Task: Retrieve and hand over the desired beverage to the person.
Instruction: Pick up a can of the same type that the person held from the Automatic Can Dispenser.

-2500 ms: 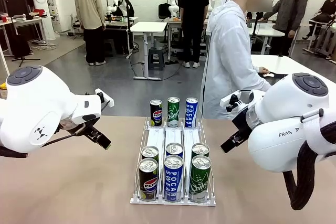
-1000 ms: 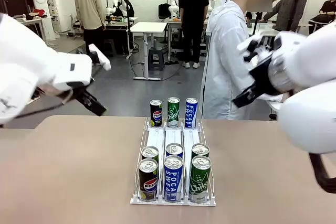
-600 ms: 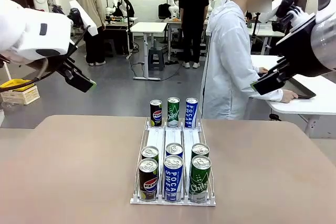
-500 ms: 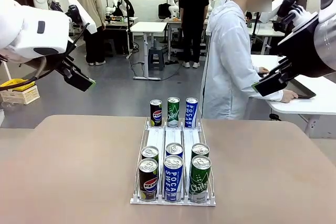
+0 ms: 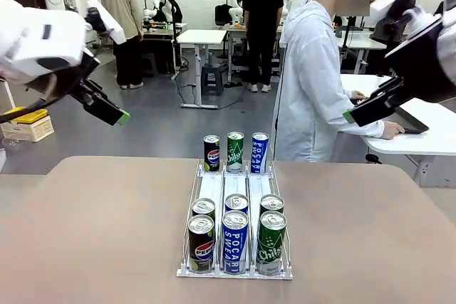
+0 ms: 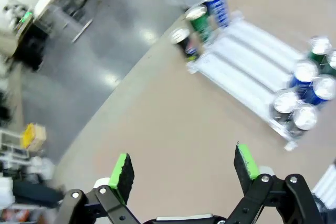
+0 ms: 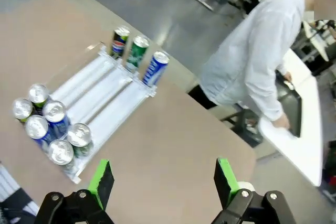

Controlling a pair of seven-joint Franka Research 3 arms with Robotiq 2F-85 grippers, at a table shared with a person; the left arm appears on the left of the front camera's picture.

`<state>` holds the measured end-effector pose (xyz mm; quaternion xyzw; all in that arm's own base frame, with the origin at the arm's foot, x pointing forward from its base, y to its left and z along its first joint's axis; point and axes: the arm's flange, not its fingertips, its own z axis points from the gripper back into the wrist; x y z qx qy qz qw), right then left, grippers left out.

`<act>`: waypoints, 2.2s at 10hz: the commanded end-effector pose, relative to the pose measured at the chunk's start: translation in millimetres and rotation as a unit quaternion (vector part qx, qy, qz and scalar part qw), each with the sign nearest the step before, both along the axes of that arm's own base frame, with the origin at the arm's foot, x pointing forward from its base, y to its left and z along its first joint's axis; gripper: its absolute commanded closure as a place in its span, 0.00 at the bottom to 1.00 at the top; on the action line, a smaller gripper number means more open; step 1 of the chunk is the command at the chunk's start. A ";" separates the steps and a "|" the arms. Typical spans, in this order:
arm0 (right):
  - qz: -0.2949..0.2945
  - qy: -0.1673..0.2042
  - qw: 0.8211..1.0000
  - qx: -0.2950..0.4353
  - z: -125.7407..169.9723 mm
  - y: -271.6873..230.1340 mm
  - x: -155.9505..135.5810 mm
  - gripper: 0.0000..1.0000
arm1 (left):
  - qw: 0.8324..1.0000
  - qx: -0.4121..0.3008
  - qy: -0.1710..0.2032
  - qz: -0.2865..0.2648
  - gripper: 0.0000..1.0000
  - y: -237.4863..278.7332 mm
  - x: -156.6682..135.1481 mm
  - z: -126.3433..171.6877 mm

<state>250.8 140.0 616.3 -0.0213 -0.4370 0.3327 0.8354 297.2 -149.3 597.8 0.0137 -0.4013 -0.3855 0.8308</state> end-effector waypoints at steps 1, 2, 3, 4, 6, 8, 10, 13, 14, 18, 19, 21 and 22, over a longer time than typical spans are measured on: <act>0.074 0.077 0.984 0.142 11.3 -53.1 5.6 0.00 | 0.985 -0.107 0.113 -0.075 0.00 60.5 4.4 28.3; 0.075 0.103 0.975 0.184 10.3 -80.7 10.5 0.00 | 0.978 -0.133 0.141 -0.074 0.00 86.2 8.7 30.7; 0.054 0.106 0.968 0.222 10.0 -107.3 14.3 0.00 | 0.974 -0.163 0.149 -0.046 0.00 110.8 13.7 33.5; 0.035 0.101 0.963 0.246 11.7 -132.6 14.8 0.00 | 0.972 -0.184 0.145 -0.021 0.00 136.6 22.8 35.4; -0.017 0.072 0.956 0.284 17.3 -174.8 2.8 0.00 | 0.962 -0.240 0.126 0.024 0.00 187.1 27.3 41.4; -0.044 0.043 0.947 0.314 20.2 -204.7 -10.8 0.00 | 0.956 -0.266 0.115 0.057 0.00 212.5 29.9 41.8; -0.075 0.048 0.948 0.307 17.9 -215.0 -12.4 0.00 | 0.948 -0.284 0.114 0.088 0.00 221.4 30.5 40.9; -0.054 0.041 0.949 0.307 27.9 -215.2 -11.4 0.00 | 0.953 -0.266 0.122 0.070 0.00 224.8 24.6 44.7; -0.054 0.041 0.949 0.307 27.9 -215.2 -11.4 0.00 | 0.953 -0.266 0.122 0.070 0.00 224.8 24.6 44.7; -0.054 0.041 0.949 0.307 27.9 -215.2 -11.4 0.00 | 0.953 -0.266 0.122 0.070 0.00 224.8 24.6 44.7; -0.054 0.041 0.949 0.307 27.9 -215.2 -11.4 0.00 | 0.953 -0.266 0.122 0.070 0.00 224.8 24.6 44.7; -0.054 0.041 0.949 0.307 27.9 -215.2 -11.4 0.00 | 0.953 -0.266 0.122 0.070 0.00 224.8 24.6 44.7; -0.054 0.041 0.949 0.307 27.9 -215.2 -11.4 0.00 | 0.953 -0.266 0.122 0.070 0.00 224.8 24.6 44.7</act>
